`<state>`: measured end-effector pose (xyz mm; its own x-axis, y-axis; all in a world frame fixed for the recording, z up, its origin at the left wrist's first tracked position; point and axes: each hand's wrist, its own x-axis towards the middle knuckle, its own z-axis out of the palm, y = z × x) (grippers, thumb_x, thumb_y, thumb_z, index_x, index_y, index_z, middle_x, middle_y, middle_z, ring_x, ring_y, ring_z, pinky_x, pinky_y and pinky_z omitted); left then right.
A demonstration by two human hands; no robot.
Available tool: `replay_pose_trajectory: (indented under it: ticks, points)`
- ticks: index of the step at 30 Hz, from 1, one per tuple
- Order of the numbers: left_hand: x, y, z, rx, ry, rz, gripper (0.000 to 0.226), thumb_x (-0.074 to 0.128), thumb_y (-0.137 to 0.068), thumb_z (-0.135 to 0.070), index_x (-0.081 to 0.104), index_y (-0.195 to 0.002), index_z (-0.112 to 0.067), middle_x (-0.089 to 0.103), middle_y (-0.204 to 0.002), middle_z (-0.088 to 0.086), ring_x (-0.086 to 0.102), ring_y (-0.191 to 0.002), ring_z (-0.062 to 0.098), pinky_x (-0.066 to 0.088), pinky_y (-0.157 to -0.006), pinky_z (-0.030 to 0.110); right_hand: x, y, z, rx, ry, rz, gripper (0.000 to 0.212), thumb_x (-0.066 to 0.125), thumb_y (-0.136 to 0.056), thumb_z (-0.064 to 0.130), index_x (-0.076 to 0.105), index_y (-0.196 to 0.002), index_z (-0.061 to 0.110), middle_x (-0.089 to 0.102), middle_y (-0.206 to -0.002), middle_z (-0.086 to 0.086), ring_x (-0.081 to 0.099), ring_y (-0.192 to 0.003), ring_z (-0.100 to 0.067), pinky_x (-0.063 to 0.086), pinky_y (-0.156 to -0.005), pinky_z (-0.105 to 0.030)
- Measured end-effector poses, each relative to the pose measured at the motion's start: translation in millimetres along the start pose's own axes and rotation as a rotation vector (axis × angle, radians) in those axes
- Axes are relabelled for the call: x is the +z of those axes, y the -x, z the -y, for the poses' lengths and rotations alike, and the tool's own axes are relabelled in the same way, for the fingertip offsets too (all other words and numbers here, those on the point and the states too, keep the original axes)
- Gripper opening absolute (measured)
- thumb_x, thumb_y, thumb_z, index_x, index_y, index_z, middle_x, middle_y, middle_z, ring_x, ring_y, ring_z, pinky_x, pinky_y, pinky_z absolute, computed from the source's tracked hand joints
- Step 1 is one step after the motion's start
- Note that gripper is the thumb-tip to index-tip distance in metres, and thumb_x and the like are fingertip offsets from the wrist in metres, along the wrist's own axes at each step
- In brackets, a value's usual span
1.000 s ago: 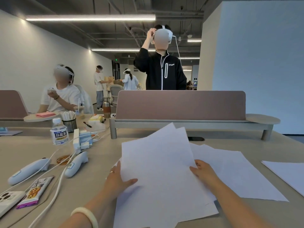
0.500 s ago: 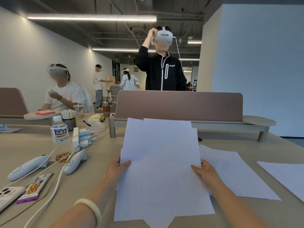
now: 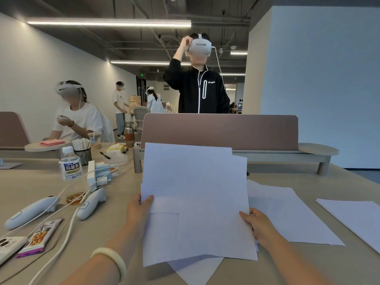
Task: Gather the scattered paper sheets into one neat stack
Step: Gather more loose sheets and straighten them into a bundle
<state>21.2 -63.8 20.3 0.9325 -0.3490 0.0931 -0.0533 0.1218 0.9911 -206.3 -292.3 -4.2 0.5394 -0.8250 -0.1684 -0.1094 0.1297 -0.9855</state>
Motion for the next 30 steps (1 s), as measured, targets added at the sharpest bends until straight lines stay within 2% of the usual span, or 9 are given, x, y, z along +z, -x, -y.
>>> replay_pose_trajectory:
  ticks: [5, 9, 13, 15, 18, 20, 22, 25, 30]
  points:
    - [2, 0, -1, -0.016, 0.066, -0.093, 0.013, 0.057, -0.09, -0.009, 0.058, -0.102, -0.014, 0.064, -0.104, 0.009, 0.06, -0.091, 0.023, 0.046, -0.082, 0.034, 0, 3, -10, 0.085, -0.117, -0.042, 0.011, 0.06, -0.09, 0.01, 0.057, -0.096, 0.001, 0.064, -0.099, -0.021, 0.062, -0.09, -0.035, 0.053, -0.08, -0.048]
    - [8, 5, -3, -0.023, 0.137, -0.162, 0.019, 0.055, -0.091, -0.005, 0.059, -0.11, -0.007, 0.061, -0.102, 0.009, 0.056, -0.092, 0.021, 0.042, -0.08, 0.032, 9, 6, -13, 0.18, -0.305, 0.008, 0.007, 0.056, -0.092, 0.009, 0.057, -0.096, 0.003, 0.063, -0.094, -0.017, 0.06, -0.083, -0.031, 0.05, -0.068, -0.041]
    - [23, 11, 7, -0.1, 0.167, -0.151, 0.013, 0.053, -0.092, -0.007, 0.06, -0.103, -0.007, 0.065, -0.105, 0.018, 0.058, -0.083, 0.025, 0.046, -0.07, 0.034, 37, 13, -9, 0.227, -0.529, 0.048, 0.004, 0.054, -0.092, 0.005, 0.057, -0.093, 0.002, 0.061, -0.09, -0.014, 0.057, -0.08, -0.028, 0.046, -0.066, -0.04]
    - [31, 14, 17, -0.173, 0.177, -0.055, 0.011, 0.052, -0.092, -0.01, 0.06, -0.099, -0.01, 0.065, -0.107, 0.022, 0.06, -0.083, 0.028, 0.05, -0.072, 0.04, 50, 16, -6, 0.245, -0.575, 0.05, 0.006, 0.057, -0.091, 0.005, 0.056, -0.093, -0.001, 0.06, -0.092, -0.014, 0.056, -0.082, -0.028, 0.047, -0.072, -0.039]
    - [39, 30, 18, -0.268, 0.263, 0.163, 0.025, 0.05, -0.093, -0.007, 0.054, -0.117, -0.006, 0.066, -0.107, 0.017, 0.064, -0.095, 0.033, 0.056, -0.078, 0.043, 63, 17, -6, 0.224, -0.599, 0.043, 0.017, 0.057, -0.091, 0.004, 0.055, -0.107, 0.0, 0.059, -0.107, -0.014, 0.055, -0.09, -0.03, 0.044, -0.087, -0.04]
    - [39, 40, 16, -0.285, 0.276, 0.272, 0.026, 0.05, -0.093, -0.003, 0.054, -0.118, -0.005, 0.069, -0.109, 0.017, 0.066, -0.098, 0.036, 0.058, -0.078, 0.044, 66, 16, -7, 0.209, -0.613, 0.029, 0.022, 0.054, -0.091, -0.001, 0.052, -0.112, 0.002, 0.059, -0.107, -0.016, 0.055, -0.081, -0.029, 0.046, -0.079, -0.041]
    - [35, 46, 16, -0.276, 0.226, 0.381, 0.029, 0.049, -0.09, 0.005, 0.058, -0.115, -0.007, 0.072, -0.105, 0.015, 0.068, -0.095, 0.033, 0.06, -0.069, 0.037, 67, 17, -9, 0.237, -0.53, 0.003, 0.021, 0.053, -0.091, -0.002, 0.051, -0.112, -0.001, 0.061, -0.093, -0.018, 0.056, -0.078, -0.031, 0.046, -0.068, -0.042]
    - [30, 51, 16, -0.305, 0.157, 0.504, 0.034, 0.052, -0.085, 0.013, 0.061, -0.11, -0.009, 0.075, -0.096, 0.012, 0.072, -0.084, 0.027, 0.059, -0.064, 0.032, 64, 12, -8, 0.244, -0.316, -0.043, 0.035, 0.06, -0.088, 0.001, 0.048, -0.119, -0.007, 0.062, -0.099, -0.025, 0.061, -0.086, -0.038, 0.051, -0.069, -0.043]
    - [32, 52, 22, -0.404, 0.066, 0.646, 0.038, 0.063, -0.079, 0.01, 0.062, -0.111, -0.01, 0.074, -0.1, 0.011, 0.072, -0.088, 0.024, 0.058, -0.067, 0.03, 58, 12, -4, 0.262, -0.18, -0.022, 0.003, 0.056, -0.088, -0.004, 0.054, -0.089, -0.003, 0.056, -0.075, -0.017, 0.053, -0.065, -0.029, 0.045, -0.064, -0.038]
